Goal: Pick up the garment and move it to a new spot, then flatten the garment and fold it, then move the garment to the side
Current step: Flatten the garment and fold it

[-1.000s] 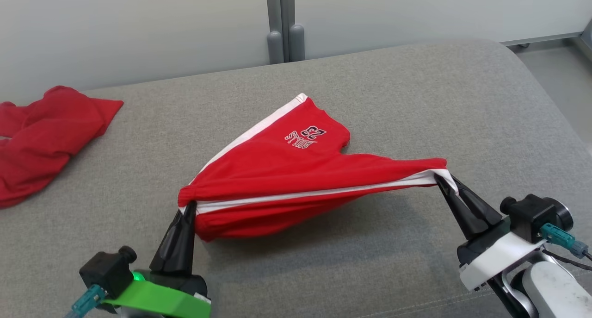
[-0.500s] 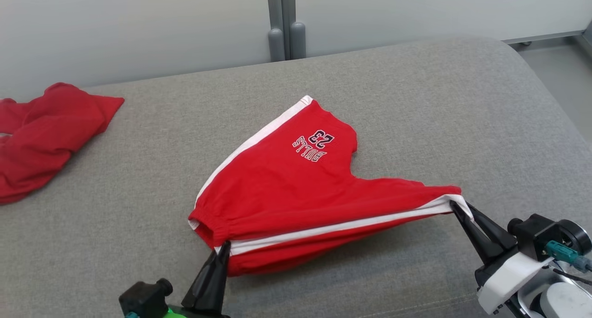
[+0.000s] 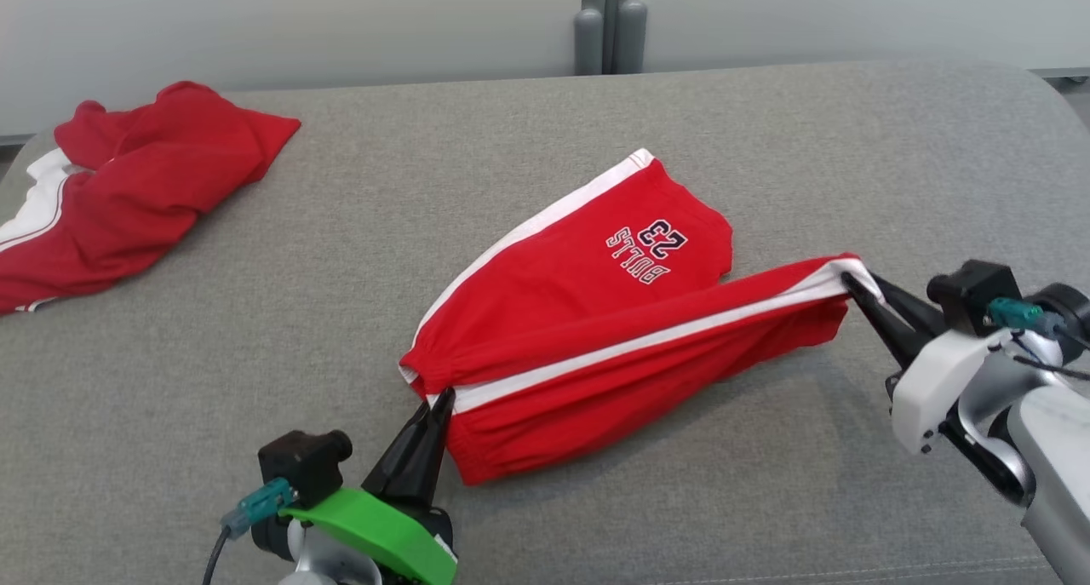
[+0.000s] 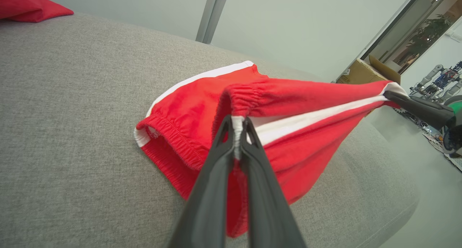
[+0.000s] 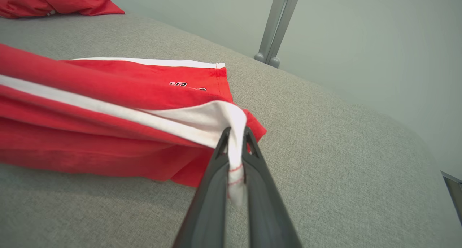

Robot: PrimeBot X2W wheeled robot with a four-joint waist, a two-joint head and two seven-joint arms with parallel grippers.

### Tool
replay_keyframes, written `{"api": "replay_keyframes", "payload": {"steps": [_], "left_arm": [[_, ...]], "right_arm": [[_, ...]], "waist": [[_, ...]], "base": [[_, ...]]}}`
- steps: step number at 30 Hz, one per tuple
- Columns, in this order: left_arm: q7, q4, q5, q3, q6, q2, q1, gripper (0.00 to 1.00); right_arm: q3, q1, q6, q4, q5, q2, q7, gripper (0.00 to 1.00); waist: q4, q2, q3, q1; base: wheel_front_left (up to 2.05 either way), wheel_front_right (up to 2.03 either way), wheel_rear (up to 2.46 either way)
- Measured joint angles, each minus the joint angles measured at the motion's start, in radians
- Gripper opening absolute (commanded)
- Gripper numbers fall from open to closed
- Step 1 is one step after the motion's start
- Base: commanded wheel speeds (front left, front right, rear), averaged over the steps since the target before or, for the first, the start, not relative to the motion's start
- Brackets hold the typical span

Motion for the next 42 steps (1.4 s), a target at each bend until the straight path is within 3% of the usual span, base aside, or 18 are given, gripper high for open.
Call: {"api": "replay_keyframes", "payload": {"steps": [6,15,29,31,33,34,35,38,39,40,41,42], "left_arm": [[0.033,0.064,-0.039,-0.047,0.026,-0.004,-0.107,0.0],[0.029,0.122,-0.172,-0.141,0.108,-0.004,-0.25,0.0],[-0.026,0.174,-0.274,-0.252,0.163,-0.006,-0.382,0.0],[-0.03,0.196,-0.281,-0.256,0.174,-0.006,-0.395,0.0],[-0.03,0.217,-0.288,-0.273,0.182,-0.006,-0.407,0.0],[-0.031,0.224,-0.29,-0.279,0.183,-0.006,-0.412,0.0],[-0.032,0.228,-0.293,-0.281,0.184,-0.006,-0.416,0.0],[-0.042,0.242,-0.308,-0.287,0.193,-0.006,-0.434,0.29],[-0.048,0.248,-0.314,-0.289,0.195,-0.006,-0.44,0.46],[-0.049,0.253,-0.32,-0.289,0.195,-0.007,-0.446,0.78],[-0.056,0.256,-0.328,-0.289,0.196,-0.007,-0.451,1.0],[-0.06,0.258,-0.336,-0.288,0.199,-0.007,-0.455,1.0]], "right_arm": [[0.031,-0.148,0.006,0.055,0.002,-0.015,0.091,0.0],[0.151,-0.36,0.006,0.143,0.044,-0.033,0.226,0.0],[0.267,-0.528,0.005,0.256,0.099,-0.044,0.265,0.0],[0.282,-0.544,0.005,0.273,0.111,-0.037,0.265,0.13],[0.288,-0.557,0.005,0.294,0.119,-0.03,0.265,0.51],[0.29,-0.562,0.005,0.304,0.12,-0.028,0.265,0.94],[0.291,-0.568,0.005,0.312,0.122,-0.028,0.263,1.0],[0.295,-0.589,0.005,0.331,0.129,-0.026,0.247,1.0],[0.295,-0.595,0.005,0.336,0.131,-0.025,0.238,1.0],[0.294,-0.603,0.006,0.342,0.133,-0.025,0.23,1.0],[0.293,-0.611,0.005,0.348,0.133,-0.026,0.22,1.0],[0.292,-0.618,0.005,0.354,0.133,-0.026,0.21,1.0]], "waist": [[0.059,0.0,0.045,0.0],[0.159,0.0,0.136,0.0],[0.254,0.0,0.235,0.0],[0.259,0.0,0.243,0.0],[0.261,0.0,0.248,0.0],[0.261,0.0,0.249,0.0],[0.261,0.0,0.25,0.0],[0.259,0.0,0.251,0.0],[0.258,0.0,0.251,0.0],[0.256,0.0,0.252,0.0],[0.254,0.0,0.252,0.0],[0.253,0.0,0.252,0.0]], "base": [[0.0,0.0,0.0],[0.0,0.0,0.0],[0.0,0.0,0.0],[0.0,0.0,0.0],[0.0,0.0,0.0],[0.0,0.0,0.0],[0.0,0.0,0.0],[0.0,0.0,0.0],[0.0,0.0,0.0],[0.0,0.0,0.0],[0.0,0.0,0.0],[0.0,0.0,0.0]]}}
